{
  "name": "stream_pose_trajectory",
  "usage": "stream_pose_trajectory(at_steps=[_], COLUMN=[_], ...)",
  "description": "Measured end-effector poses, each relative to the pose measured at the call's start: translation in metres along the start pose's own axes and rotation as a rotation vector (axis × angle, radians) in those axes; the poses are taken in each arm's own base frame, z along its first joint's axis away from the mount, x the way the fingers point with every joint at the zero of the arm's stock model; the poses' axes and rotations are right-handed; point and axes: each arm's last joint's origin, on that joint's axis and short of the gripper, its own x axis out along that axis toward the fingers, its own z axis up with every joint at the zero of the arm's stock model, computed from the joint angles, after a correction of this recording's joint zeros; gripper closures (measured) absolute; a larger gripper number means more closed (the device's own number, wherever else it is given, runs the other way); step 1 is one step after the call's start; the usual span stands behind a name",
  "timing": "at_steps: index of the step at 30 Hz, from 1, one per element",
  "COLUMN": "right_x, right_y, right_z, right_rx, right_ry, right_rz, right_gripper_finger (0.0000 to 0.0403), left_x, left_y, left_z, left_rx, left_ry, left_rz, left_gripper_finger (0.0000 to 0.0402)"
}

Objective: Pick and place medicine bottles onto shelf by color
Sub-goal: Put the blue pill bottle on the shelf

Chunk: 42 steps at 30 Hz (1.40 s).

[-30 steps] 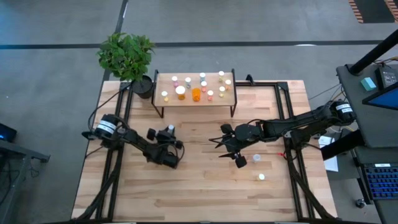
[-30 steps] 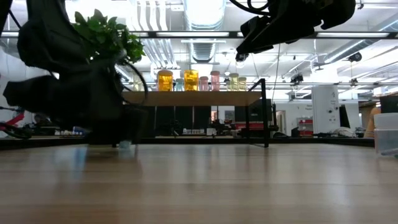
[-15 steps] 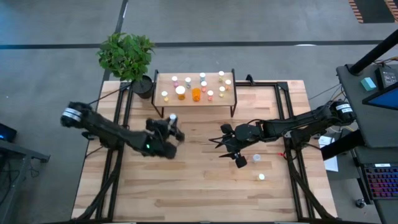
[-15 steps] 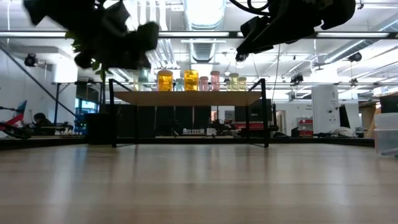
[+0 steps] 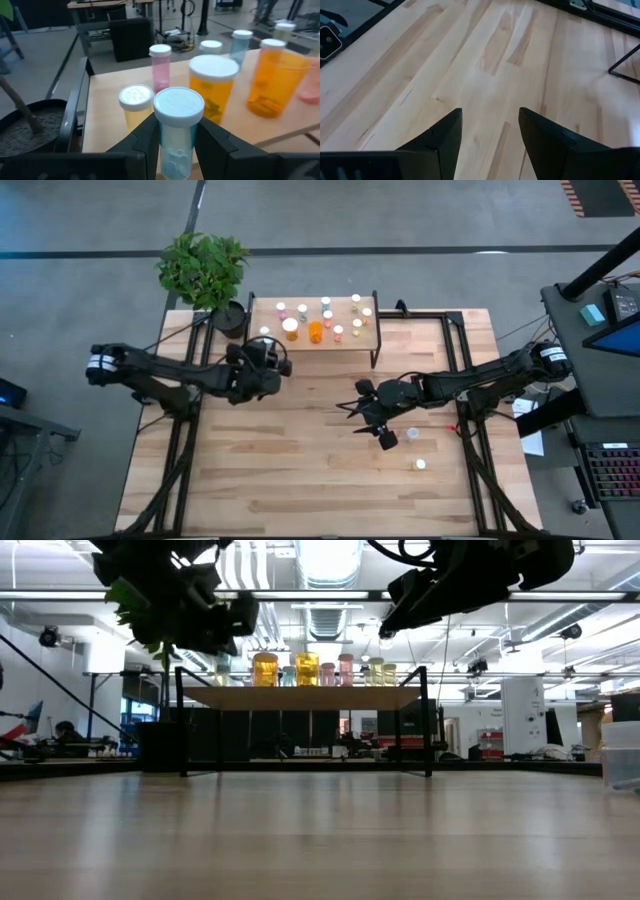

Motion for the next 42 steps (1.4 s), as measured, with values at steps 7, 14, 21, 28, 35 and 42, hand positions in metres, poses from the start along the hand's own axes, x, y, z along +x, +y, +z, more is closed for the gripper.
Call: stream_pose_trajectory(at_steps=[7, 14, 21, 28, 35, 42], right_x=[0.0, 0.0, 0.0, 0.0, 0.0, 0.0], right_y=[0.0, 0.0, 0.0, 0.0, 0.0, 0.0], right_z=[0.0, 0.0, 0.0, 0.0, 0.0, 0.0], right_rx=[0.0, 0.0, 0.0, 0.0, 0.0, 0.006], right_ry=[0.0, 0.0, 0.0, 0.0, 0.0, 0.001], right_rz=[0.0, 0.0, 0.0, 0.0, 0.0, 0.0], right_gripper_finger=[0.0216, 0.0216, 0.0216, 0.0216, 0.0216, 0.0216], left_x=[0.012, 0.026, 0.032, 0.037, 0.042, 0.045], left_y=[0.002, 0.007, 0.01, 0.012, 0.012, 0.007], left_z=[-0.001, -0.001, 0.0, 0.001, -0.003, -0.006], left_rx=[0.005, 0.011, 0.005, -0.032, -0.054, -0.056], left_ry=[0.002, 0.004, 0.002, 0.025, 0.026, 0.018], left_rz=[0.049, 0.11, 0.139, 0.134, 0.152, 0.156], left_gripper_finger=[0.0316, 0.0316, 0.0316, 0.0316, 0.0316, 0.0305])
